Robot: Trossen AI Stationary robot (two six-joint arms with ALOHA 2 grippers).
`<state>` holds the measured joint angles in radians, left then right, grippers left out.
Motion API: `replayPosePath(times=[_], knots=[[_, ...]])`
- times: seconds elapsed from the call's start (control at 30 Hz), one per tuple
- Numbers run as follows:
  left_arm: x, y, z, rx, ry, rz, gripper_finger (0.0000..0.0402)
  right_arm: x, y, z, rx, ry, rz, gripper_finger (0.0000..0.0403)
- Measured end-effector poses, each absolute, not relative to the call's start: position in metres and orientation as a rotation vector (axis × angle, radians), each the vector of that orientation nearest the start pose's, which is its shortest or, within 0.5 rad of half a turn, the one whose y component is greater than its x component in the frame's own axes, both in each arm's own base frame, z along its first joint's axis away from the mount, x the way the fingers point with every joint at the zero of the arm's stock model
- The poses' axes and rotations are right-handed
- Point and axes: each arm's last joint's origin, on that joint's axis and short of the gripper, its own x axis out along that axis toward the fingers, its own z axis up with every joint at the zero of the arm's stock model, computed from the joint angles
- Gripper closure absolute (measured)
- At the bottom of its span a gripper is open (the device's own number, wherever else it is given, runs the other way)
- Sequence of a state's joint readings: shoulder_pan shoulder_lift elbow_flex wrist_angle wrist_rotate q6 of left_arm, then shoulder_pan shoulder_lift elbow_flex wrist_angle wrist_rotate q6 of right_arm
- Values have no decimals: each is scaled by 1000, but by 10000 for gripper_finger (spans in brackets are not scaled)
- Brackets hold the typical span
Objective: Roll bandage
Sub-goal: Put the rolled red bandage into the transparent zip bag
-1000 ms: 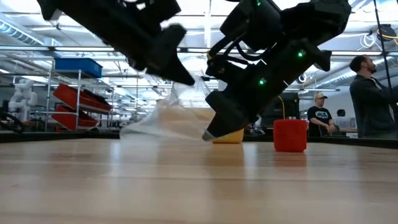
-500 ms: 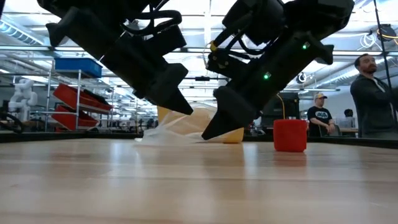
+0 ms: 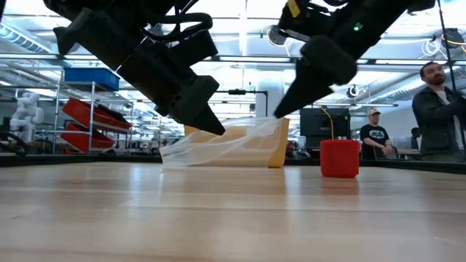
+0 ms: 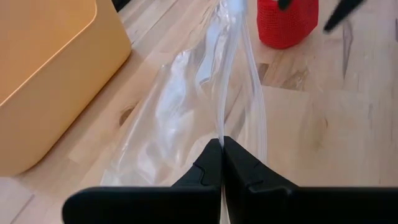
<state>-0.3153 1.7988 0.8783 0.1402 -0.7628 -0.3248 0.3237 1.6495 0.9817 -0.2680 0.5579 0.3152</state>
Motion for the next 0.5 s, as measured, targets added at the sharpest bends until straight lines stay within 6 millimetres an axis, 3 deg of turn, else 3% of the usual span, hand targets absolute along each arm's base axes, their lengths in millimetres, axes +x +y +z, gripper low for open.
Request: replayPosePath(times=[0.27,0.5], knots=[[328,-86,140,106,596,521,402,290,84,203,-87,888,-374,277],[328,-87,139,103,604,498,402,275,84,201,-38,1020,-365,277]])
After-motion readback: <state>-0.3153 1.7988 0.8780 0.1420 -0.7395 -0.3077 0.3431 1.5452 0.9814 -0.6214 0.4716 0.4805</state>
